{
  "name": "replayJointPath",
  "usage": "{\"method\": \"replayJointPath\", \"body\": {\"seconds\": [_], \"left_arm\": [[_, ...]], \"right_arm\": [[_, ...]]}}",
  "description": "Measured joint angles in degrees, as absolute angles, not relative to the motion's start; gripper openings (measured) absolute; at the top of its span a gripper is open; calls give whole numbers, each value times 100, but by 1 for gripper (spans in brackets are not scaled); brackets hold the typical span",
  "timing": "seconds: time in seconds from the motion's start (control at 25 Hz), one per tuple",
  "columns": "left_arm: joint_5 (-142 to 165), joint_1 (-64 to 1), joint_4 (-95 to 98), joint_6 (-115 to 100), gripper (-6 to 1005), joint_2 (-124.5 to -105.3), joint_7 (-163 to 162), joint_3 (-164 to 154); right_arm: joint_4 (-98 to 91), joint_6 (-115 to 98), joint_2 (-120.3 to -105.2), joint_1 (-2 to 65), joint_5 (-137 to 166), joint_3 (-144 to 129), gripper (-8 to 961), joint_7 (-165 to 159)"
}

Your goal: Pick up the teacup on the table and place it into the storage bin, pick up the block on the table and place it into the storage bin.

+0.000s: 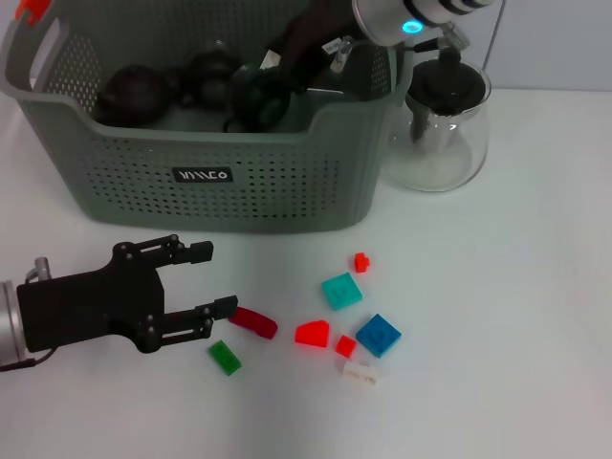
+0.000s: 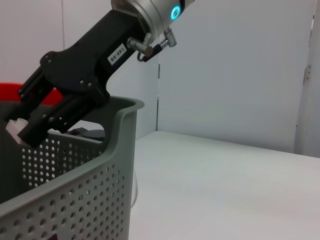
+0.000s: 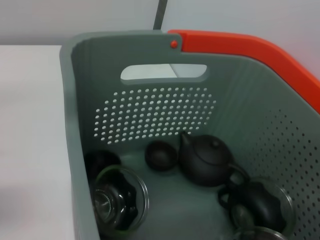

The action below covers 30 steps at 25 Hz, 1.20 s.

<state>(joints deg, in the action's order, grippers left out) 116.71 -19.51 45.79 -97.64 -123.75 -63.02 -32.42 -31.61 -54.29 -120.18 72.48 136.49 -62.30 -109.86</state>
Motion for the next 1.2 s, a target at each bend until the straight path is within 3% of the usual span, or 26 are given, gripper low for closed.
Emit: {"method": "replayJointPath", "body": {"seconds": [0.28,0.48,0.68,1.0,1.2], "left_arm": [[11675,-1943,4571,-9764,711,-12375,-6301,-3243],[11669,-1929,4570,-9765,711,-12375,-6302,-3243],[11666,-1922,4570,-9765,710,-12375,-6301,-3243],[11665,-1908,4570,-9765,710,-12377,-6301,-3241],[11672,-1909,4570,-9765,710,-12376,-6301,-3243]], "right_arm": [[-3227,-5467,-12019,7231,13660,-6232,430,-11040],[-3409,-5567,-12017,7190,13679,-6238,595,-11114],[-3852,-5780,-12021,7020,13609,-6249,695,-11126],[-6172,-7245,-11969,5587,11564,-6178,821,-10719],[-7108,-8715,-11778,4590,10379,-6140,830,-10428]]}}
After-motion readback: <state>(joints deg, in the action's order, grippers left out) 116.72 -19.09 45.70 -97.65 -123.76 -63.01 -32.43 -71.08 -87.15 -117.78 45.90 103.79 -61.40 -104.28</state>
